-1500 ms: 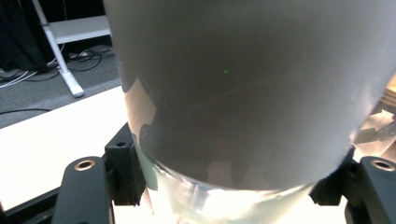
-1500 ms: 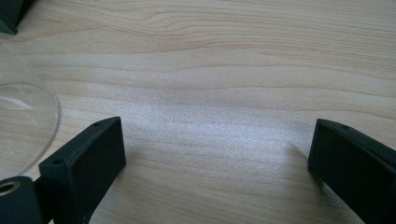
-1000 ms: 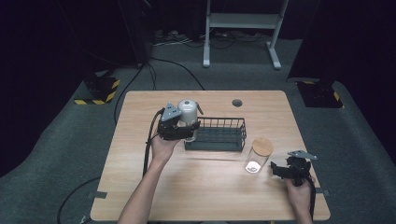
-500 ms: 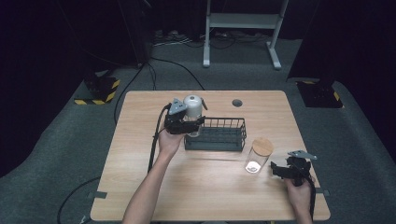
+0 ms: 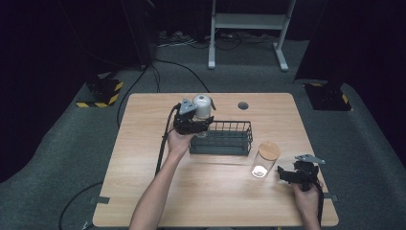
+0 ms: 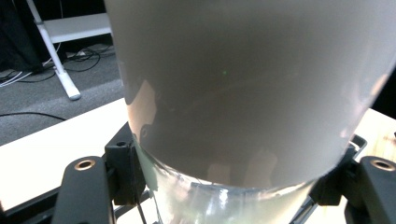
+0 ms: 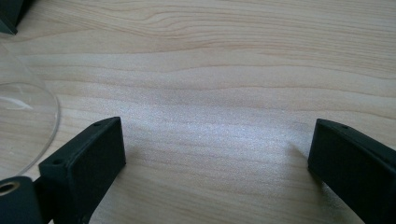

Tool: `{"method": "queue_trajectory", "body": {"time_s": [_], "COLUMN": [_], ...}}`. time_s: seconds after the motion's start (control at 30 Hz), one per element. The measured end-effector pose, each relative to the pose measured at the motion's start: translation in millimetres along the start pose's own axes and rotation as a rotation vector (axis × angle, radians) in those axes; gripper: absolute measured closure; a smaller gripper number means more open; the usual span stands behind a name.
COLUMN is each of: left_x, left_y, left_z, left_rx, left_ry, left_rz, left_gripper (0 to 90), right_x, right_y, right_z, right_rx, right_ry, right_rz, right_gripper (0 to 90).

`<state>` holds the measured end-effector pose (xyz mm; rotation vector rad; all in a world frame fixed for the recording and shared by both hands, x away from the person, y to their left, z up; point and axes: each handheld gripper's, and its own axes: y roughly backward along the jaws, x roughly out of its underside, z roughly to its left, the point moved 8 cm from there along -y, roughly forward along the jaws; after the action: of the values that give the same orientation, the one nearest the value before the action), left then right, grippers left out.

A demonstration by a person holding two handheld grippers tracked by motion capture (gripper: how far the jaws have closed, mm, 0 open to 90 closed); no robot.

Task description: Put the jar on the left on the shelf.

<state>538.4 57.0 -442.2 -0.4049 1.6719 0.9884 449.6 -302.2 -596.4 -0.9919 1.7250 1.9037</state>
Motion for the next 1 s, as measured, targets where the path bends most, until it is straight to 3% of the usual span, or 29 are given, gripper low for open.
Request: {"method": "queue_trajectory", "body": {"time_s": [0.4,0.83,1.0], "left_x": [14.4,25.7,29.0], "left_y": [-18.7,-29.1,-32.3], "left_z": [-0.5,1.8,1.7], "left_rx": [-0.010,-0.031,-0.034], "left_ry": [-0.001,0.015,0.003], "left_rz": [0.047,0.057,0.073], "left_gripper": [30.0,29.9,29.9], "right_x": [0.1,0.1,0.1], "right_y": [0.1,0.1,0.1], "right_z": [0.1,0.1,0.1], "right_rx": [0.000,0.000,0.000], "right_ry": [0.000,0.000,0.000], "right_rz": [0.000,0.000,0.000], "right_gripper": [3.5,3.5,3.5]}}
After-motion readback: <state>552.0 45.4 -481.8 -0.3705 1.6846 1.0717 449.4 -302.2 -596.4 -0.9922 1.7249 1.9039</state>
